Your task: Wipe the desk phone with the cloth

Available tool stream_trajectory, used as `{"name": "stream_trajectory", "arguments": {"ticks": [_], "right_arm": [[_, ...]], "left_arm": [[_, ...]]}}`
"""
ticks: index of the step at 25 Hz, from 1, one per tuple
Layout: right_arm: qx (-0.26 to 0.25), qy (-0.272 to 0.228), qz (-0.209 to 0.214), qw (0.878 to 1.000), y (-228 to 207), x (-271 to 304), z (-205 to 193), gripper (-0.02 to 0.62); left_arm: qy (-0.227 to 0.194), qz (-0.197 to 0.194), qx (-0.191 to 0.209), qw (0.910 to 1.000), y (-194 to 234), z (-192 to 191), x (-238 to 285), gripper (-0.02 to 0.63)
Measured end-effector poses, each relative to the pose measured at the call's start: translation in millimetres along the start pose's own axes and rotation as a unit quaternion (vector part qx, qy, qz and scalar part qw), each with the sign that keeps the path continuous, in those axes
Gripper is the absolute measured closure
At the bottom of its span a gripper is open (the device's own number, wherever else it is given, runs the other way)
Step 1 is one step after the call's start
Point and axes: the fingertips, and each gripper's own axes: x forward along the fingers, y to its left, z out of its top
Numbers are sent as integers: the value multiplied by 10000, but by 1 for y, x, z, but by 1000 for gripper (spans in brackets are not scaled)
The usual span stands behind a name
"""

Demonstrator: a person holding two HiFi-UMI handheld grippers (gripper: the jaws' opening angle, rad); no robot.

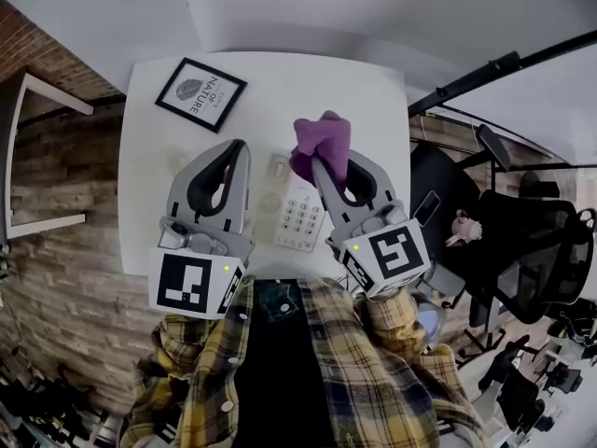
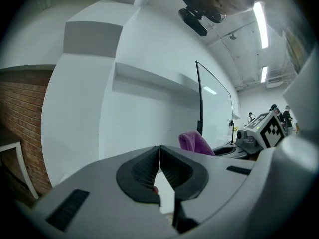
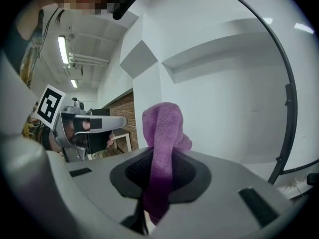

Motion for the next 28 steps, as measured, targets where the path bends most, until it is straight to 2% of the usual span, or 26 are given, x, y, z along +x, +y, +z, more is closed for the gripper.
{"name": "stream_trajectory", "arguments": {"ticks": [6,13,21,28], "right_arm": [[-2,248,-19,9997,-4,13,-22,523],[-86,1007,222,9946,1,35,-72,520],[-214,1736,407,9837,-2,60,-126,520],[-682,2388,583,9669,6,78,-163,520]], "left_arm": [[206,-34,-118,9997,11,-21,0,589],[352,5,-223,9991,20,-40,1,589],[519,131,-326,9980,26,-60,-1,589],[606,209,-422,9970,27,-70,-9,589]]}}
